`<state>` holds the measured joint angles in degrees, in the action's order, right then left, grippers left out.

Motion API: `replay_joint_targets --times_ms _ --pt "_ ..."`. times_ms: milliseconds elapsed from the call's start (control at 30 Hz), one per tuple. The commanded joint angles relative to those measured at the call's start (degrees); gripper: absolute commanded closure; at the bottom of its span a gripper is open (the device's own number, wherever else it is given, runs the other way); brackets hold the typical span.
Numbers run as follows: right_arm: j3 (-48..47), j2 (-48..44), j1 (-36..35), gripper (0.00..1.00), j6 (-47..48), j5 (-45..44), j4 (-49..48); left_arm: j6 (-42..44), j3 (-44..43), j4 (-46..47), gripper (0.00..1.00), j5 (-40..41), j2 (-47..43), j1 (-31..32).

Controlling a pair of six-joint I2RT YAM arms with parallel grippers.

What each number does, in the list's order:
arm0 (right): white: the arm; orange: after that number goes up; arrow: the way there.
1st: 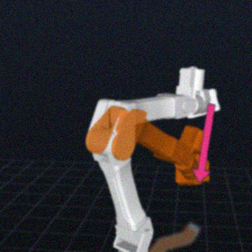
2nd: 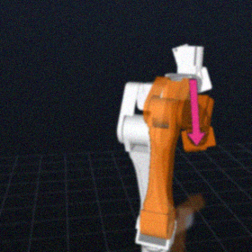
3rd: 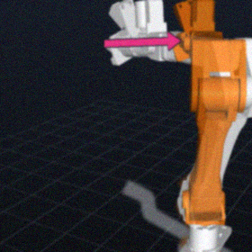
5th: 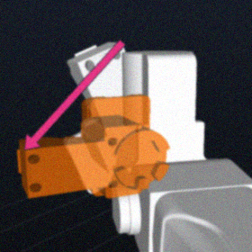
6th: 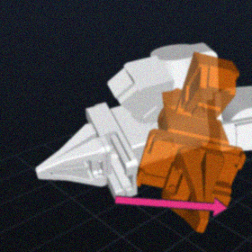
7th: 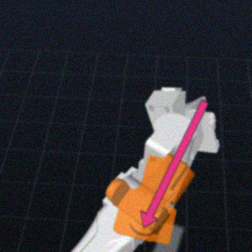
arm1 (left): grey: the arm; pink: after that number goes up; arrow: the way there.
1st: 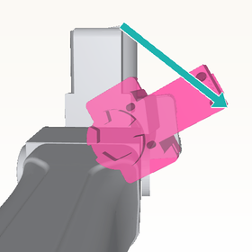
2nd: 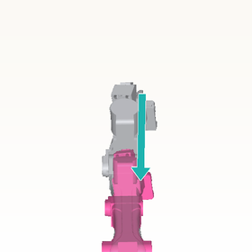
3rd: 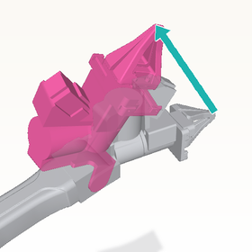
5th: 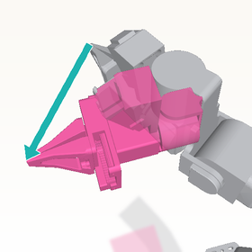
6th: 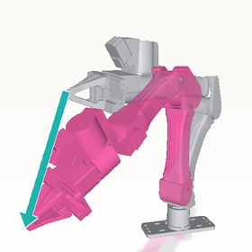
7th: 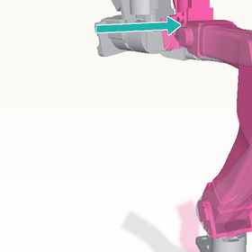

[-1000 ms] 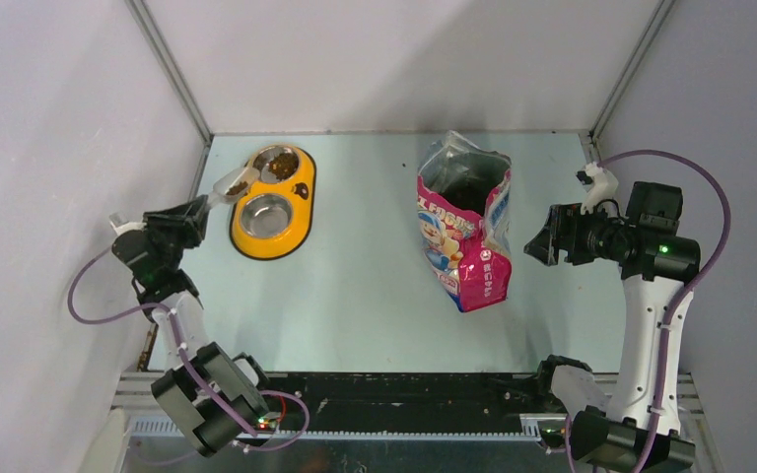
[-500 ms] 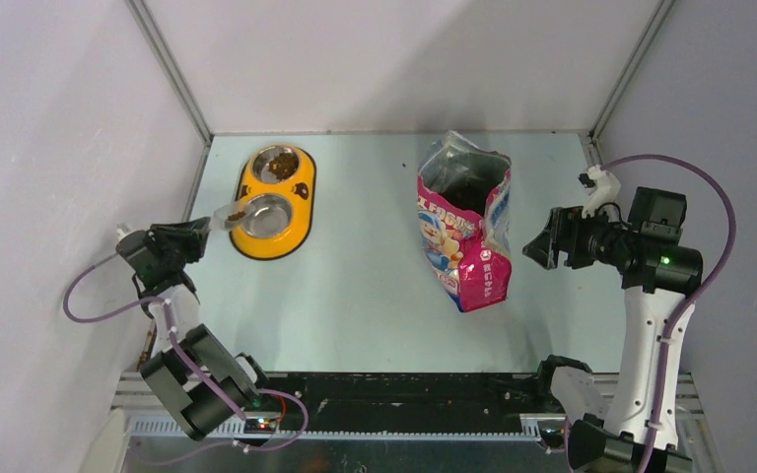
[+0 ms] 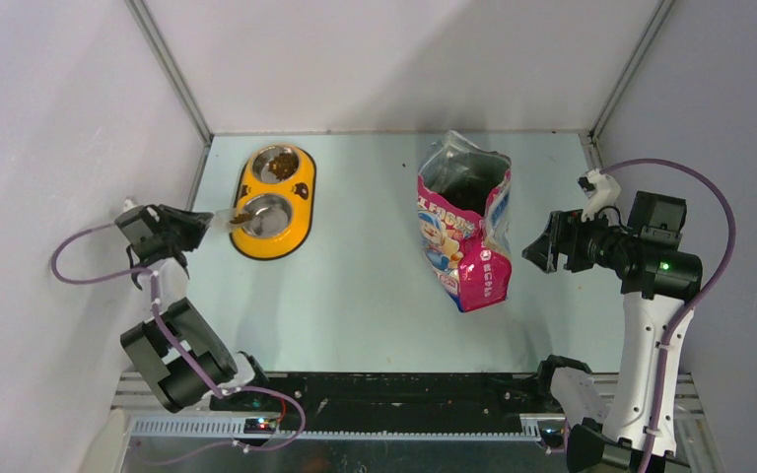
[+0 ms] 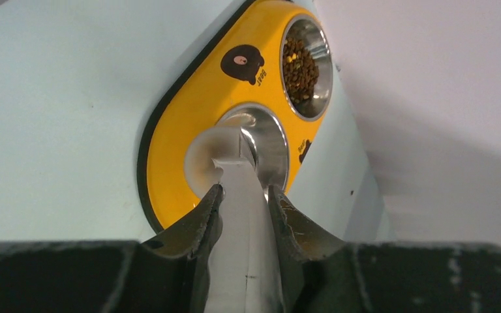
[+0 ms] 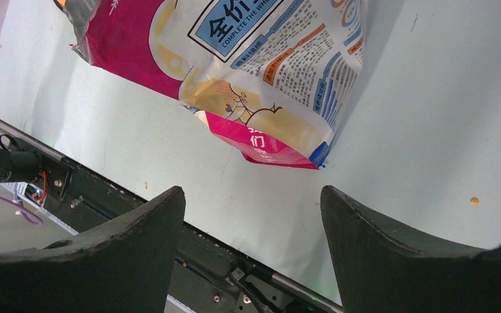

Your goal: Serve the pet food

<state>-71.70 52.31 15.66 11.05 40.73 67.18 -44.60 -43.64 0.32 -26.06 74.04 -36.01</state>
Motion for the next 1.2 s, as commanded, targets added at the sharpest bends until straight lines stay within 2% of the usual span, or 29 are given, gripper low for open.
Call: replay_joint_targets --times_ms 0,233,467,667,867,933,967,1033,1067,1100,1167 --pt "-0.13 -0.55 0.16 0.21 0.42 0.03 -1.18 9.78 -4.63 -4.44 1.00 3.43 0.14 3.34" --pt "-0.10 -0.62 0.16 0.21 0.46 -0.11 -1.26 19.58 -11.34 -13.01 1.00 9.96 0.99 10.13" --pt "-0.15 -0.88 0.20 0.21 0.38 -0.13 -1.26 34.92 -16.85 -19.33 1.00 20.19 -0.83 21.31" --pt "-0.11 -0.90 0.16 0.21 -0.01 -0.12 -1.45 39.84 -19.02 -21.22 1.00 22.51 -2.72 24.10" --pt "-0.11 -0.86 0.24 0.20 0.51 -0.65 -1.53 40.27 -26.58 -25.35 1.00 16.36 -5.94 26.64" --pt "-0.10 -0.75 0.17 0.13 0.54 -1.16 -1.70 40.48 -31.00 -27.34 1.00 13.06 -6.52 29.40" --pt "-0.10 -0.62 0.21 0.04 0.37 -2.03 -2.14 40.54 -32.84 -28.65 1.00 10.75 -6.57 31.68" --pt "-0.10 -0.49 0.24 0.01 0.27 -3.00 -2.93 40.03 -38.22 -29.24 1.00 6.47 -6.62 34.81" --pt "-0.10 -0.42 0.25 0.01 0.24 -3.37 -3.11 38.82 -41.67 -28.53 1.00 4.40 -7.13 36.38" --pt "-0.10 -0.40 0.25 0.00 0.22 -3.42 -3.37 37.80 -42.57 -23.72 1.00 -0.60 -7.76 38.96" --pt "-0.10 -0.14 0.25 0.00 0.19 -3.35 -3.45 34.04 -44.14 -16.91 1.00 -5.17 -9.35 43.05"
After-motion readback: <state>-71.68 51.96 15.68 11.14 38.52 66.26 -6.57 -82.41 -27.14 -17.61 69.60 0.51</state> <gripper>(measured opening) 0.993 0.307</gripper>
